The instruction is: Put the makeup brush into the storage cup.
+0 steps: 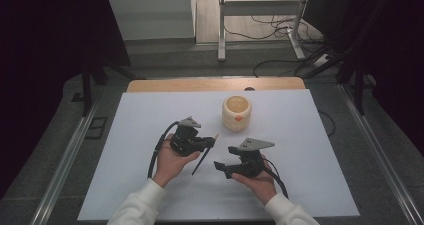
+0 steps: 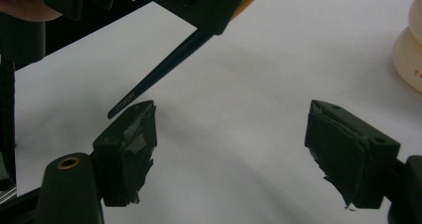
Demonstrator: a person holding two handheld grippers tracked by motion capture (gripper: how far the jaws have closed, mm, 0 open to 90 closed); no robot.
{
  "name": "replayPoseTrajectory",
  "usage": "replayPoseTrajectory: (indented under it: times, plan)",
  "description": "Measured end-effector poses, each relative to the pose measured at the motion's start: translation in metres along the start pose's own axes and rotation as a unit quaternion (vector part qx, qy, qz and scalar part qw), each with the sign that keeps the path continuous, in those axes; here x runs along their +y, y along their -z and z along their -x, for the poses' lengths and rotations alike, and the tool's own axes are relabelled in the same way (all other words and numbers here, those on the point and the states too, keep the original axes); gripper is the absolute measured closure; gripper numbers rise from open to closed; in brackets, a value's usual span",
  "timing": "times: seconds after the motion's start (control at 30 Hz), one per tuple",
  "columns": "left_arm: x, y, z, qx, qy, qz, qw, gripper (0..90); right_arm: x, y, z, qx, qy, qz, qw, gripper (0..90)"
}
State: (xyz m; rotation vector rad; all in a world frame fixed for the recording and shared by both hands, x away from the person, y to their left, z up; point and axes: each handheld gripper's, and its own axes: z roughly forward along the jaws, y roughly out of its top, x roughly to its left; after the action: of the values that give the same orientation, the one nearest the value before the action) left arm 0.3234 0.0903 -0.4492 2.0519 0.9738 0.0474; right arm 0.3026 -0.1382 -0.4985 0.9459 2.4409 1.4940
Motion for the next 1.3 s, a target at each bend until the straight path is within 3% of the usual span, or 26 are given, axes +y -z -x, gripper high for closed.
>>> replayPoseTrajectory:
  times: [0.53, 0.87, 1.2, 1.23, 1.3]
  plan:
    - [0.000, -0.005, 0.004, -0.001, -0.004, -0.006, 1.0000, 84.0, 0.006, -0.019, -0.004, 0.021, -0.009, -0.003, 0.9997, 23.5]
    - [0.001, -0.006, 0.009, -0.006, -0.008, 0.005, 0.9999, 84.0, 0.007, -0.026, -0.005, 0.045, -0.033, 0.010, 0.9984, 32.0]
    - [0.001, -0.005, 0.012, -0.012, -0.011, 0.011, 0.9998, 83.9, 0.007, -0.031, -0.005, 0.085, -0.047, 0.010, 0.9952, 55.4]
    - [0.000, -0.005, 0.013, -0.013, -0.012, 0.012, 0.9998, 83.9, 0.007, -0.031, -0.004, 0.102, -0.057, 0.012, 0.9931, 63.9]
    - [0.000, -0.005, 0.014, -0.015, -0.014, 0.013, 0.9997, 83.8, 0.007, -0.031, -0.003, 0.111, -0.059, 0.016, 0.9920, 69.5]
